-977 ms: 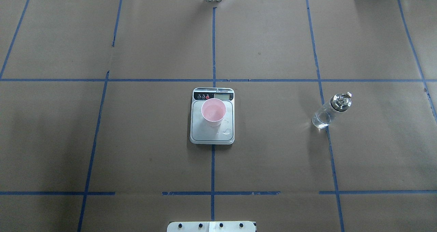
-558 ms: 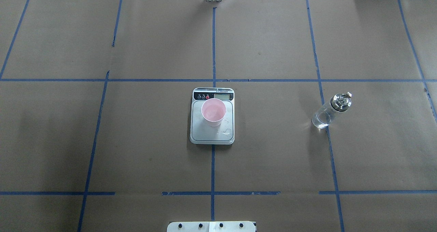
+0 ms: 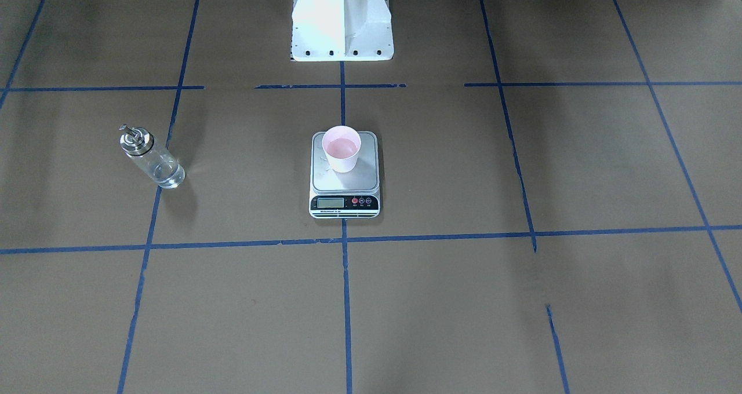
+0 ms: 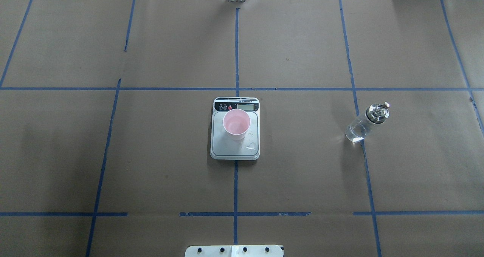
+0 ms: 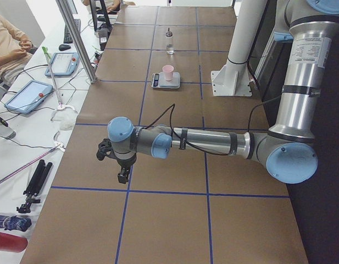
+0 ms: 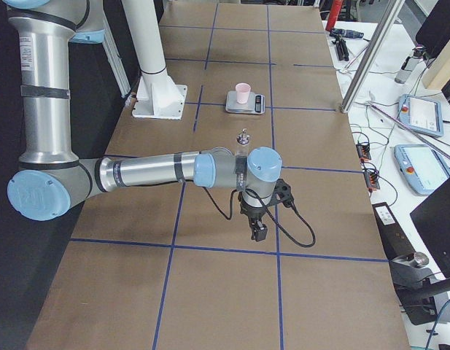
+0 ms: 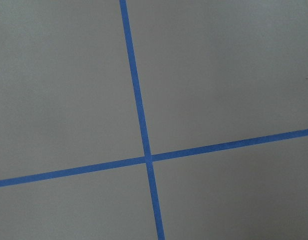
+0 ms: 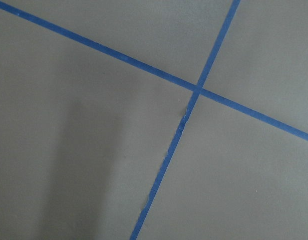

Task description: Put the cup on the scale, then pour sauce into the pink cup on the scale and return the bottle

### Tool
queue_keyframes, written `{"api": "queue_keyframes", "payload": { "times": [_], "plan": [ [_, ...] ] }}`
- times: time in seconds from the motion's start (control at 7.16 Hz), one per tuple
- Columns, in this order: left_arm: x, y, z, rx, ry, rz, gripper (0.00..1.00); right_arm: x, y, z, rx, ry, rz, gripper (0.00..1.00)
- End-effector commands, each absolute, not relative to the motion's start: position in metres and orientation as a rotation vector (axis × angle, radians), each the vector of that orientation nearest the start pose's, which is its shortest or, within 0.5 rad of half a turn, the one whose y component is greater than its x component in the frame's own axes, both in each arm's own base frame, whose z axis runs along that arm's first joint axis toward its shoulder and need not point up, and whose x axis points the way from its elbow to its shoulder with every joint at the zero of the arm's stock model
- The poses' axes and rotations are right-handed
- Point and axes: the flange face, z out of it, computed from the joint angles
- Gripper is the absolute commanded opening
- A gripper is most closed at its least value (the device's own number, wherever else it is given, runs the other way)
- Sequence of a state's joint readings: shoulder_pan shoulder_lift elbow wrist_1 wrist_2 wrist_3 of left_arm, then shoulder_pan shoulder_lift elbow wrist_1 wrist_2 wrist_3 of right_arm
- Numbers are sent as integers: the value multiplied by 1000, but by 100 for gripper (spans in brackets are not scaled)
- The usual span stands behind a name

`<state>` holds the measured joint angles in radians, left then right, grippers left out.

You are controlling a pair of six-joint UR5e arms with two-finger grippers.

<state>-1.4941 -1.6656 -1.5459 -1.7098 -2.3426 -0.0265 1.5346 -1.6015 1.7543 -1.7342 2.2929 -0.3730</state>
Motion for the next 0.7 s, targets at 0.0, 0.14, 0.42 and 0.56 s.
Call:
{"api": "queue_keyframes", "payload": {
  "times": [0.0,0.14,0.42,0.56],
  "plan": [
    [-21,-545,607,157,779,128,100,47,-476,606,109,-718,-394,100],
    [-21,-545,607,155,780,127,100,47,-477,607,112,-717,-395,100],
    [-21,-544,611,146,782,116,100,44,-480,606,133,-713,-406,100],
    [-21,-543,610,148,784,117,100,42,-480,605,133,-716,-409,100]
  ]
}}
